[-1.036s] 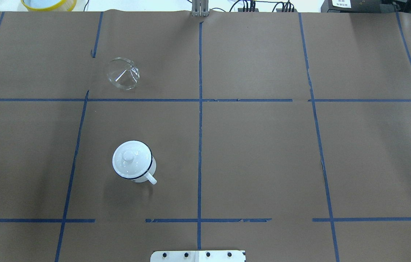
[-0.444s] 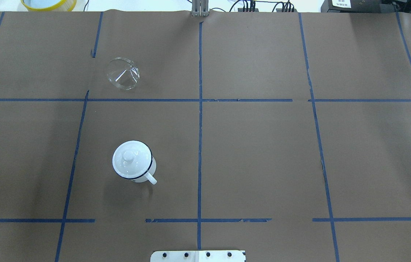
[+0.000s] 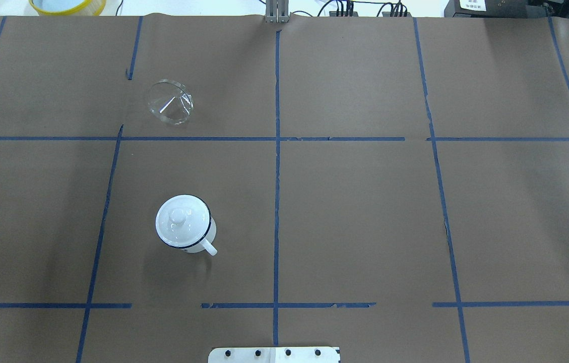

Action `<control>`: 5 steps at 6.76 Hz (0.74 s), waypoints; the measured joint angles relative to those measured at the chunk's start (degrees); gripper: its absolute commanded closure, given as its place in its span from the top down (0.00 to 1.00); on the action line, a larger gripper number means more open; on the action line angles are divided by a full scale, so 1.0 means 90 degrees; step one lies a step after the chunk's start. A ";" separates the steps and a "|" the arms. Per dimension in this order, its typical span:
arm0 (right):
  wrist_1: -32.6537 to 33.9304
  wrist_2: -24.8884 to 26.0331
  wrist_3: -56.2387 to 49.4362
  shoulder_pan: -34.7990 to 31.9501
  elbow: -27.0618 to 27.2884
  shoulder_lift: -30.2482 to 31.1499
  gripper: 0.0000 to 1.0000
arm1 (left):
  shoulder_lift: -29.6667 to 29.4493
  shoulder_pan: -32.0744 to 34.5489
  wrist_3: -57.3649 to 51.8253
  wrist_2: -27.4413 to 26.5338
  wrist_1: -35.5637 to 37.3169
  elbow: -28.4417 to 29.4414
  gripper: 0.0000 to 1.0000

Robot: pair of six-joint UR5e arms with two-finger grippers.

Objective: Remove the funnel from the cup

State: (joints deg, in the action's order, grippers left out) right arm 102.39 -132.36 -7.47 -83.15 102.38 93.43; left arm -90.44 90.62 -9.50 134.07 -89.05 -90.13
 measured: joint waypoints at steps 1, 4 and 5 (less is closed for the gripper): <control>0.0000 0.0000 0.0000 0.0000 -0.0001 0.0000 1.00 | 0.0000 -0.0001 0.0007 -0.0002 0.0001 -0.0002 1.00; 0.0000 0.0000 0.0000 0.0000 -0.0002 0.0000 1.00 | -0.0009 -0.0006 0.0011 -0.0004 0.0002 -0.0044 1.00; 0.0000 0.0000 0.0000 0.0000 -0.0002 0.0000 1.00 | -0.0008 -0.0003 0.0011 -0.0005 0.0002 -0.0059 1.00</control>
State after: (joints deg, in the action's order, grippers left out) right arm 102.39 -132.36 -7.47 -83.15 102.36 93.43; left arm -90.51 90.59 -9.40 134.03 -89.03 -90.66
